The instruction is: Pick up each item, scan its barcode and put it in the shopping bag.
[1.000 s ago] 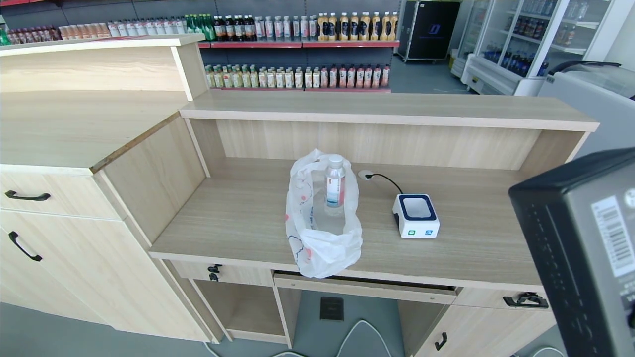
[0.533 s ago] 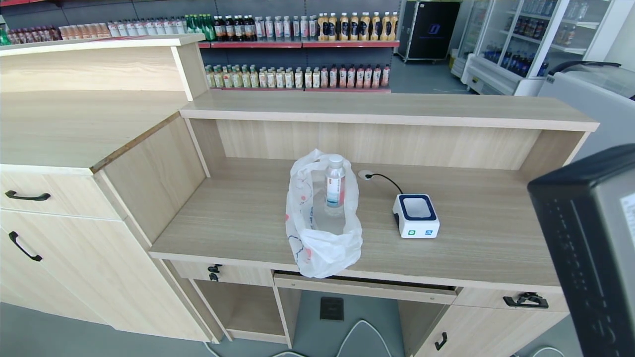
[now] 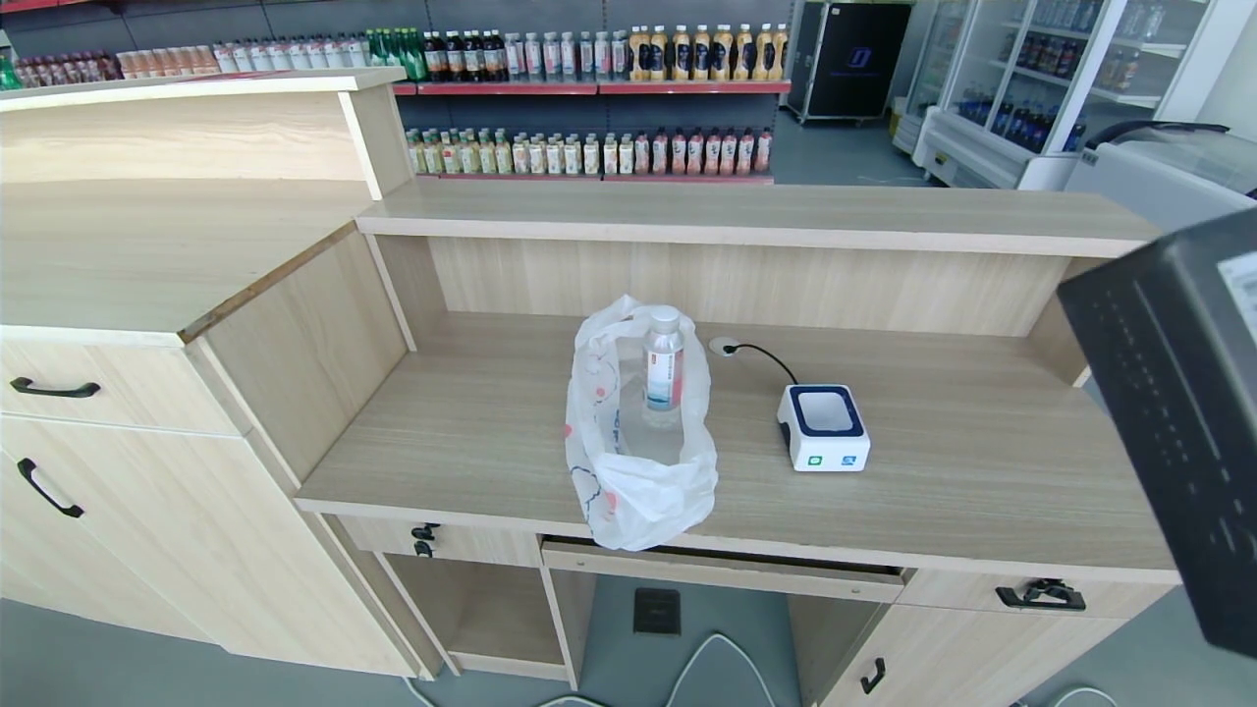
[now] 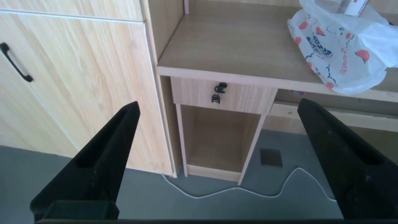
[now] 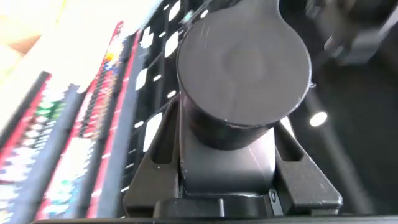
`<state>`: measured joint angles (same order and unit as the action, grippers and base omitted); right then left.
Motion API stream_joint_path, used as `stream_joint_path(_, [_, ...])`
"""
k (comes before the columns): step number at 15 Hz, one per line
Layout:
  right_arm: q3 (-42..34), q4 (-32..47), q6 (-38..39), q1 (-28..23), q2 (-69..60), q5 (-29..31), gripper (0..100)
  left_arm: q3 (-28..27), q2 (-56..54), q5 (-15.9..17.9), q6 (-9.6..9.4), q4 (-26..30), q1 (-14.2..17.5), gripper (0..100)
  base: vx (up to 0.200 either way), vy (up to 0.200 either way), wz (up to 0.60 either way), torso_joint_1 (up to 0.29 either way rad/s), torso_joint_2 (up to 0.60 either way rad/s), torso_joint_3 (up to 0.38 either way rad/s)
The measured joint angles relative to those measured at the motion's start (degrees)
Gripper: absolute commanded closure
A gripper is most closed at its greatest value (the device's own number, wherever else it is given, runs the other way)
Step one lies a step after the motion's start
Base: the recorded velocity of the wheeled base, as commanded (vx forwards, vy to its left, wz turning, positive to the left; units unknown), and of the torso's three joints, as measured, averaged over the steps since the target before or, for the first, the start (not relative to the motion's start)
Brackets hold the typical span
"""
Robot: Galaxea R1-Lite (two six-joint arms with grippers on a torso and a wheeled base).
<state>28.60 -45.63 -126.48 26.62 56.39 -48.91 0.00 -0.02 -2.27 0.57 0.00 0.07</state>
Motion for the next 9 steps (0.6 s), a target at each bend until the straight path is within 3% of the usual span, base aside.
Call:
stream_joint_path(2, [1.79, -0.02, 19.92, -6.31, 0.35, 8.16, 100, 0.0, 0.0, 0.02, 0.02, 0.0, 0.02, 0, 0.0, 0.0, 0.0, 0.0, 0.0, 0.0])
stream_joint_path(6, [1.9, 0.66, 63.59, -18.53, 3.34, 32.57, 100, 0.0, 0.0, 0.0, 0.02, 0.0, 0.02, 0, 0.0, 0.0, 0.0, 0.0, 0.0, 0.0])
stream_joint_path(9, [2.96, 1.01, 83.1, -29.76, 8.84, 42.4, 100, 0.0, 0.0, 0.0, 0.02, 0.0, -0.02, 0, 0.0, 0.0, 0.0, 0.0, 0.0, 0.0])
